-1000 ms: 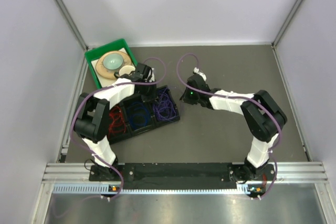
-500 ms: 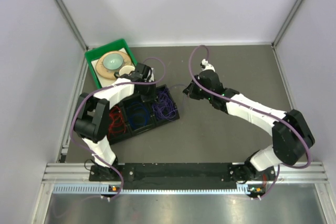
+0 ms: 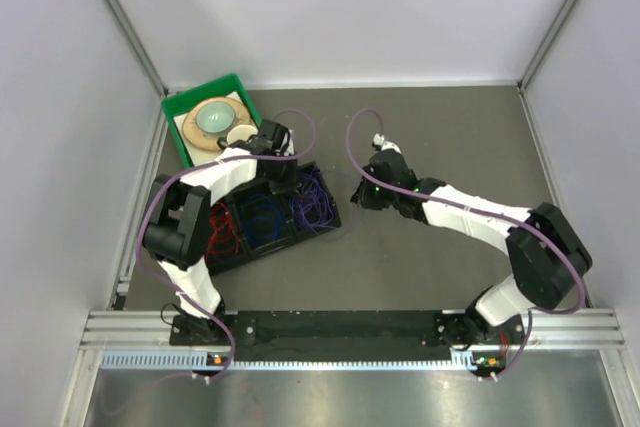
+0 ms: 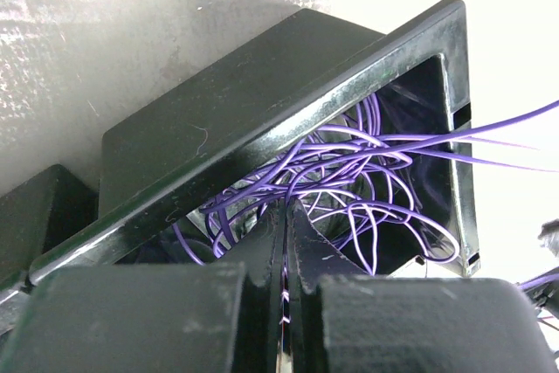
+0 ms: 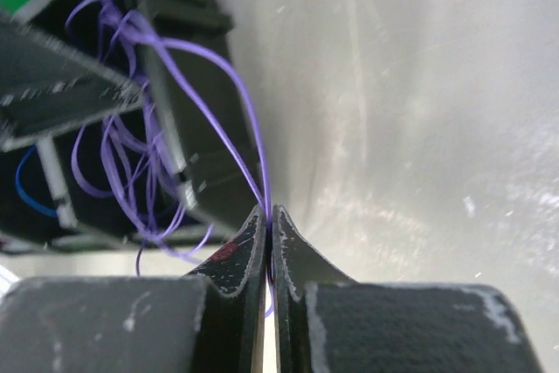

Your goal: Untangle the cables

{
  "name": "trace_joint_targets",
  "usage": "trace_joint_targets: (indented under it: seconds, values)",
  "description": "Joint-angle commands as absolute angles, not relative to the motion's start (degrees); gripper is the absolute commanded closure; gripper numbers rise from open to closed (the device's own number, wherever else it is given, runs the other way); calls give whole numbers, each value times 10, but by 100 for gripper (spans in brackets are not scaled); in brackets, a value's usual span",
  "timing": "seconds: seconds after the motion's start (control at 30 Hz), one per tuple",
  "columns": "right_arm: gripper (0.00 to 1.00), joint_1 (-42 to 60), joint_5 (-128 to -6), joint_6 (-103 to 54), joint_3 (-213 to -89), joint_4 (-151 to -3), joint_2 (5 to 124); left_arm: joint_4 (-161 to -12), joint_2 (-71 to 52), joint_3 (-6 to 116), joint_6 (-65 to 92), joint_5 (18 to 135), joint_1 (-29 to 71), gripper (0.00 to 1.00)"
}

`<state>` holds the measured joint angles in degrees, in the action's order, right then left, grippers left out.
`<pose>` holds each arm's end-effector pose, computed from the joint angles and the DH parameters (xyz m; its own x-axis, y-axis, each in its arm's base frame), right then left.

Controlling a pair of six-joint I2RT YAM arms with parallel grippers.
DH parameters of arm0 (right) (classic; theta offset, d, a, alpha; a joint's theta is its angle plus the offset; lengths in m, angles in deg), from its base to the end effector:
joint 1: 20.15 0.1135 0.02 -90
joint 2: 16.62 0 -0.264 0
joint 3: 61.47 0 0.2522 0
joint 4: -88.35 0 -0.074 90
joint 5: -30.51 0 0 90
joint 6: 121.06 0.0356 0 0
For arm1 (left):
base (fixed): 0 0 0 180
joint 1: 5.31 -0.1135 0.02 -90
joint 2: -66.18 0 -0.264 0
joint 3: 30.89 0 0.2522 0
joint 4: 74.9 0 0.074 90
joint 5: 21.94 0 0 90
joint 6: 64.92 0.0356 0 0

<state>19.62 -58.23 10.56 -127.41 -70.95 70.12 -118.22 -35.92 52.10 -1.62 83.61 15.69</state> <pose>0.2486 0.2059 0.2149 -0.7971 0.2005 -0.5696 -0.1304 0.8639 0.4866 0.3362 -0.1393 0.1931 -0.9465 -0.1003 -0.3067 0.0401 0.9065 -0.4203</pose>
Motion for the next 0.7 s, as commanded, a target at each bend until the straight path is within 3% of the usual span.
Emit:
trace_joint_targets:
  seconds: [0.0, 0.37, 0.67]
  values:
    - [100, 230, -592, 95, -1323, -701, 651, -1178, -363, 537, -16, 830, 152, 100]
    - [100, 237, -692, 161, -1411, -803, 735, -1176, -358, 525, -17, 825, 152, 100]
    - [100, 234, -656, 188, -1442, -910, 824, -1174, -351, 521, -22, 830, 146, 100]
